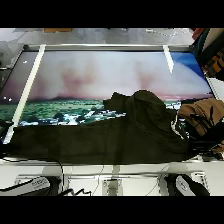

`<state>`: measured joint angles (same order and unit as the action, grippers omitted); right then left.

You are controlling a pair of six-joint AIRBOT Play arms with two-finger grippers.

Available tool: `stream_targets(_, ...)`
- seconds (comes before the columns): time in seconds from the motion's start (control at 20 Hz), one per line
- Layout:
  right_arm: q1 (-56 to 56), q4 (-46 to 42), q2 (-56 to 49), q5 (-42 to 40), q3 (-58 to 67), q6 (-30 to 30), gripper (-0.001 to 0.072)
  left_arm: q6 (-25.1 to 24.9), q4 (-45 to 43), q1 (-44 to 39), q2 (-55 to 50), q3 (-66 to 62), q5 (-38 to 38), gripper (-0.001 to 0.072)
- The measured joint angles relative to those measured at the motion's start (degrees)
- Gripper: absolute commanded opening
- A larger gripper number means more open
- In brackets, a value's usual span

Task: Fold the clothes and pants, and hang the long-sleeved shirts on hangers.

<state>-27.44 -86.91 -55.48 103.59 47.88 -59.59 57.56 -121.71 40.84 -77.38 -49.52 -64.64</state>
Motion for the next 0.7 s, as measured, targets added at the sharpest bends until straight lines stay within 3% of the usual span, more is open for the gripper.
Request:
stream_targets(0.05, 0.00, -0.26, 0.00, -0.31, -0.04, 0.09, 0.0684, 0.02, -0.15, 0.02, -0.50, 0.00, -0.42, 0.0606)
stream_targets(0.25, 0.00, -0.09, 0.00, -4.31, -0.15, -0.61, 0.0684, 2.64, -0.55, -0.15, -1.42, -0.76, -1.60, 0.0598)
stream_targets(0.5, 0.00, 0.07, 0.00, -11.69, 2.05, -2.38, 0.0683, 10.64, 0.00, -3.17, -1.68, -8.92, -1.99, 0.0597)
stream_targets(0.7, 0.00, 0.66, -0.02, -24.06, 3.80, -5.60, 0.0609, 12.90, 11.45, -8.48, -1.75, -18.01, -0.28, 0.0570)
